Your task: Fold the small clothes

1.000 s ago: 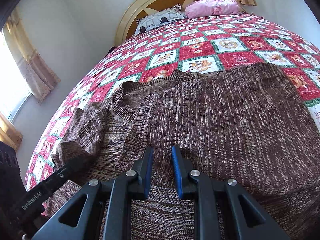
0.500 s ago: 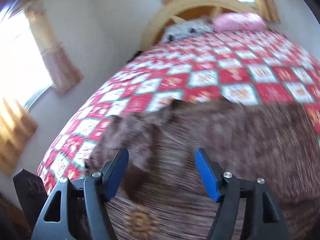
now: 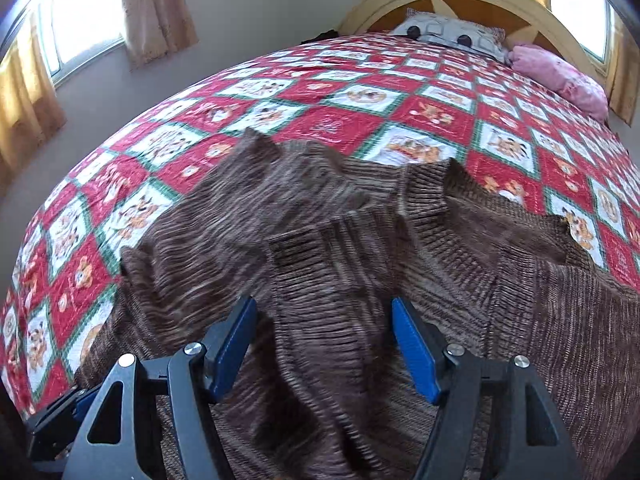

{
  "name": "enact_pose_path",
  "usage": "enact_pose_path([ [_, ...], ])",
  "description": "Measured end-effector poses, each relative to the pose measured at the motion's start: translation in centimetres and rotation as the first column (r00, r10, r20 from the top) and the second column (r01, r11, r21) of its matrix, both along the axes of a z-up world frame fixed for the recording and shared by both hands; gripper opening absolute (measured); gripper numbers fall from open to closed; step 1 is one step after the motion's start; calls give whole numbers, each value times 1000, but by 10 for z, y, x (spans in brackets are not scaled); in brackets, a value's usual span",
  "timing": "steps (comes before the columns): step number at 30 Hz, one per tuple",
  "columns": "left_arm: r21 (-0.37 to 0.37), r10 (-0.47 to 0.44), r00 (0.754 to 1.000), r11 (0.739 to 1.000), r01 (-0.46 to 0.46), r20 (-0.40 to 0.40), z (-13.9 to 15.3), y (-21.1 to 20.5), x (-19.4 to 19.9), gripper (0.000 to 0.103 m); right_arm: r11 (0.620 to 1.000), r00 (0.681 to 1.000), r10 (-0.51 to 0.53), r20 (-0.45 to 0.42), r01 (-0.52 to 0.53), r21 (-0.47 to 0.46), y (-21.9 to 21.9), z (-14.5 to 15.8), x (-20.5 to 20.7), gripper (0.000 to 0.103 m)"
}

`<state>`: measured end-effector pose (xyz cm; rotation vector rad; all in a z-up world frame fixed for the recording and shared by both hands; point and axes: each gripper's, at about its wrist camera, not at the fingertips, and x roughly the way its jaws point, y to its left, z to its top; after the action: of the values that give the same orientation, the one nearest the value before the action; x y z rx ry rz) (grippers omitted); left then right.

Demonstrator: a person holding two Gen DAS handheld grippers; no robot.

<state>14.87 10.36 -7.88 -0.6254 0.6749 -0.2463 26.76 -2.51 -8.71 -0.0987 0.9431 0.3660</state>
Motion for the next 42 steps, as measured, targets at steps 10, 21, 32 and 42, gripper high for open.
enact_pose_path([
  [10, 13, -3, 1000, 1000, 3, -3, 0, 0, 3, 50, 962, 994, -106, -39, 112, 248, -56, 19, 11, 14],
  [21, 34, -12, 1000, 999, 12, -4, -1, -3, 9, 54, 875, 944, -309, -114, 329, 354, -137, 9, 29, 17],
  [32, 41, -19, 1000, 999, 19, -5, 0, -5, 9, 56, 808, 919, -348, -185, 394, 437, -168, 2, 2, 17],
  [42, 39, -22, 1000, 999, 23, -7, -1, -5, 10, 57, 830, 938, -302, -173, 347, 437, -157, 6, -22, 39],
])
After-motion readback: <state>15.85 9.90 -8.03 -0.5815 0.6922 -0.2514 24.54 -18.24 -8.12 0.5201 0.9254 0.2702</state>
